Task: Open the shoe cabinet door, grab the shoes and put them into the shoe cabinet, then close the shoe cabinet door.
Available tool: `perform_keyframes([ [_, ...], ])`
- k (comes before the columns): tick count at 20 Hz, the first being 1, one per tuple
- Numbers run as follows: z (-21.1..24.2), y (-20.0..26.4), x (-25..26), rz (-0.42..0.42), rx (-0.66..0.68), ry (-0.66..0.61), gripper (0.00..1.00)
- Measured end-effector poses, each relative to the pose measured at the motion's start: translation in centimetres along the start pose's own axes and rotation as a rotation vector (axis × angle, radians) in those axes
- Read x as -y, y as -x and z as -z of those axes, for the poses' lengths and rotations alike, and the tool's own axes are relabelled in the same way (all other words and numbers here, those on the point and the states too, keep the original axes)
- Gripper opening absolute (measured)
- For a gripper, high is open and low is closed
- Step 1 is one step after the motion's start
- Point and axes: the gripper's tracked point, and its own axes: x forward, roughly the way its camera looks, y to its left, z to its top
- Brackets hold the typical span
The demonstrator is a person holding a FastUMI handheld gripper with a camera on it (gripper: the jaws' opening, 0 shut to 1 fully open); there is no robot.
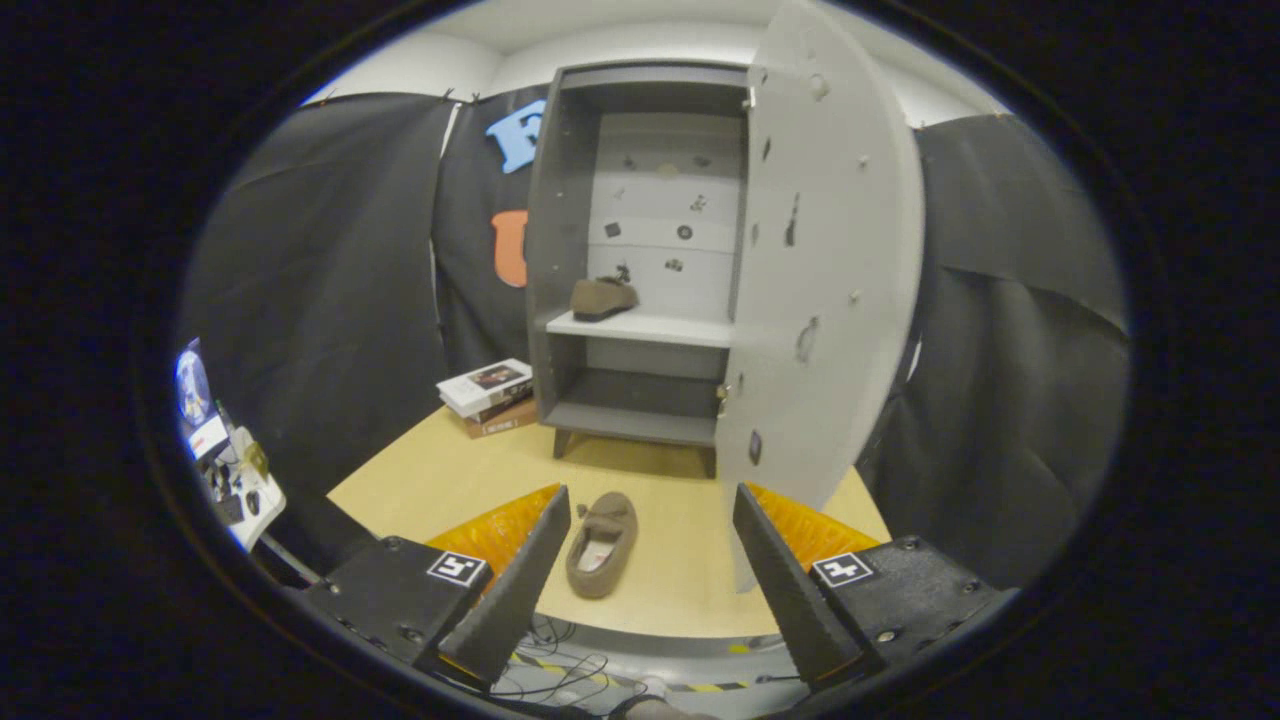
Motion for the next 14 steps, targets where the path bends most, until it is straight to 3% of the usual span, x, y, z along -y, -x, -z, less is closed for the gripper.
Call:
perform_keyframes([
  [5, 5.1, -7.0, -5.7, -0.096, -0.085, 0.002, 1.00],
  [14, 14.5, -21.1, -8.6, -0.108, -0.286, -0.096, 1.00],
])
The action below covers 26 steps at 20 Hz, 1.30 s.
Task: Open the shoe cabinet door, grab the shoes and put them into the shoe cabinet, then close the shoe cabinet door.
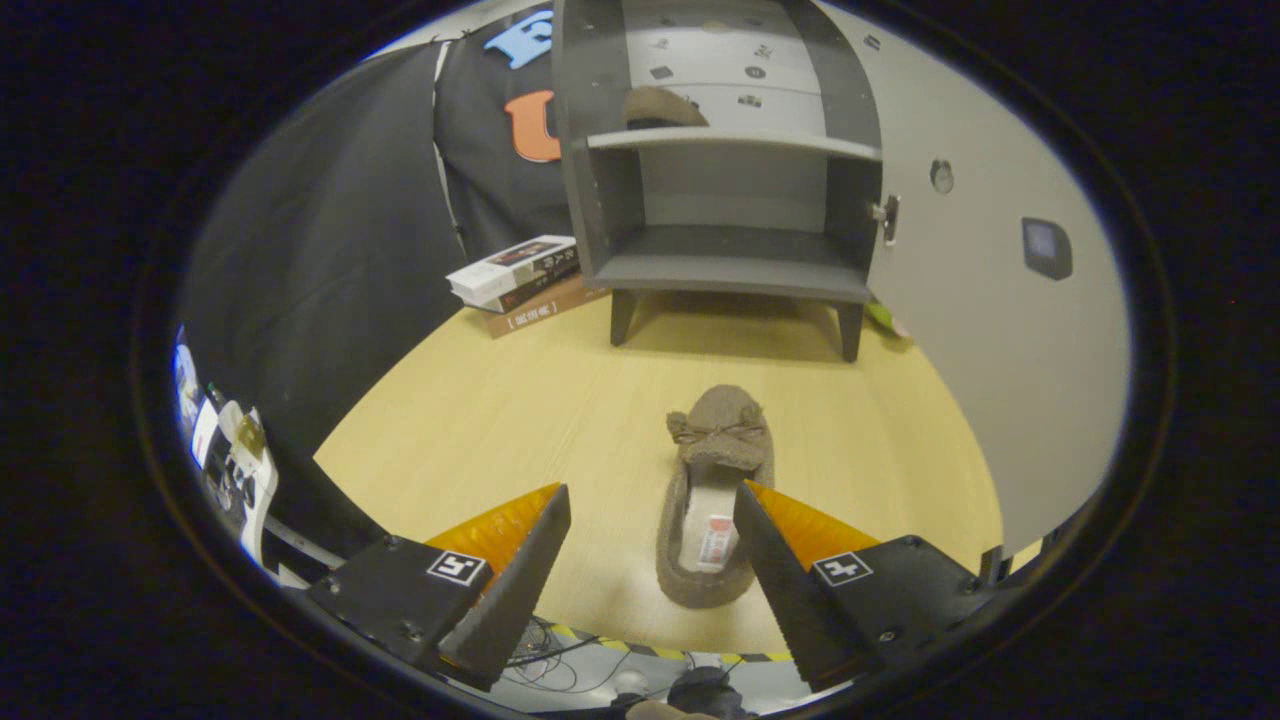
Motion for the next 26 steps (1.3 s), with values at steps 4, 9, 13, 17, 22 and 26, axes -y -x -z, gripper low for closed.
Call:
perform_keyframes([
  [4, 0.7, -4.5, 0.5, 0.003, -0.065, -0.075, 1.00],
  [9, 0.1, -8.8, 1.3, 0.008, -0.086, -0.139, 1.00],
  [13, -0.7, -11.2, 1.4, 0.016, -0.089, -0.172, 1.00],
  [17, -1.2, -12.9, 2.0, 0.031, -0.078, -0.223, 1.00],
  [22, -0.9, -12.7, 3.7, 0.064, -0.106, -0.145, 0.72],
  [26, -0.5, -12.6, 2.7, 0.002, -0.139, -0.133, 0.22],
])
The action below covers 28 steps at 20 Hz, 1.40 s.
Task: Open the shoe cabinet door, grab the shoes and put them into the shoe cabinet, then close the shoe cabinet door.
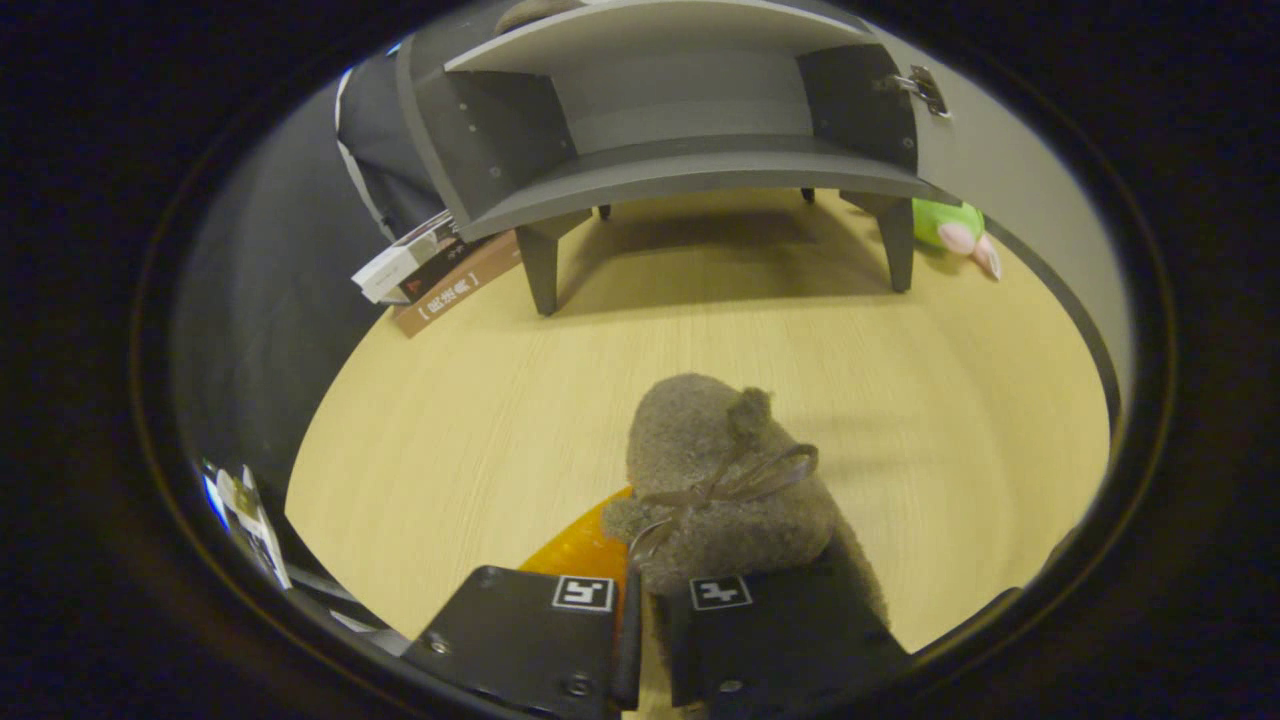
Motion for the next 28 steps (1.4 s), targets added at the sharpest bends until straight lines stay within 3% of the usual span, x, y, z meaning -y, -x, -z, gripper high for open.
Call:
perform_keyframes([
  [1, -0.2, 0.4, -0.6, -0.018, -0.005, 0.005, 0.09],
  [4, -1.9, 2.7, -1.5, -0.038, 0.040, 0.054, 0.06],
  [16, -20.0, 19.5, -5.8, -0.045, 0.457, 0.203, 0.06],
  [28, -36.4, 23.8, -5.9, 0.018, 0.644, 0.170, 0.06],
])
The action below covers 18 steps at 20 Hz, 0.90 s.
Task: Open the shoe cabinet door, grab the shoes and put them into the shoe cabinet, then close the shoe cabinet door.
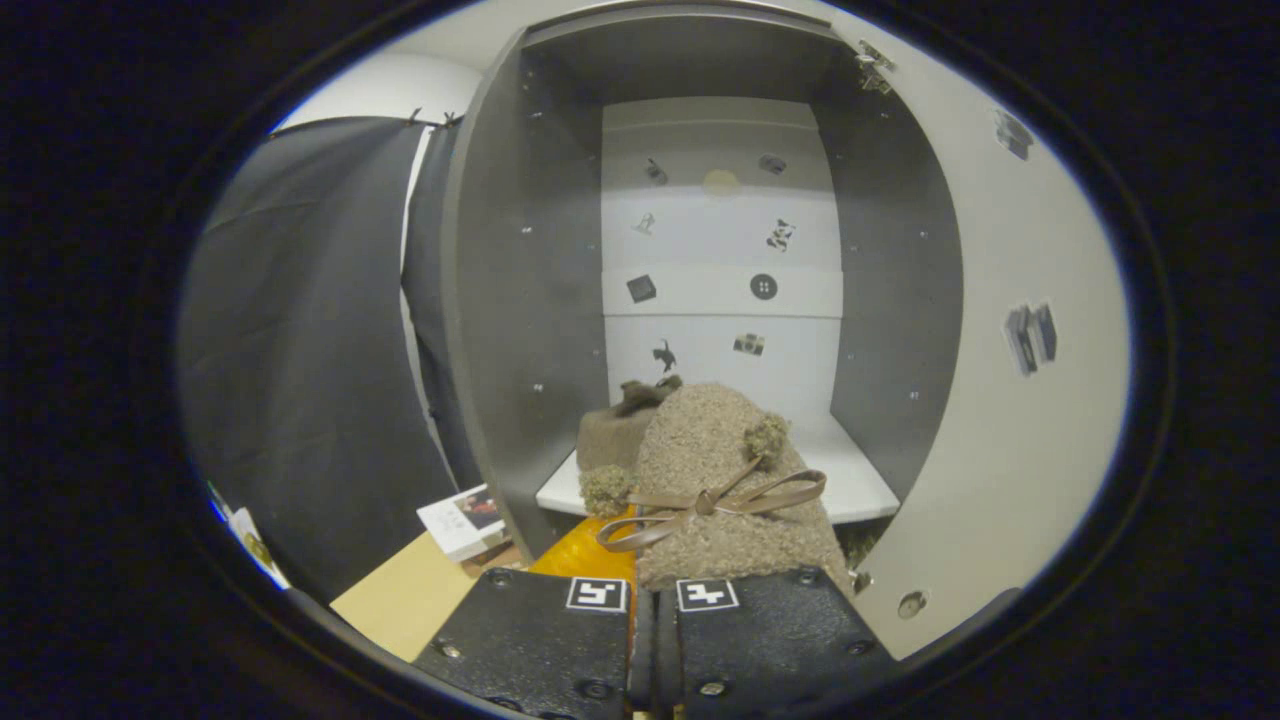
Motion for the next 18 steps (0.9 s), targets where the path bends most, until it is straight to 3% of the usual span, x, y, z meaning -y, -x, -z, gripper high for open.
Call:
perform_keyframes([
  [10, -4.8, -14.0, 2.6, 0.070, 0.007, -0.025, 0.06],
  [18, -1.6, -21.2, 6.3, 0.130, -0.136, -0.103, 0.05],
])
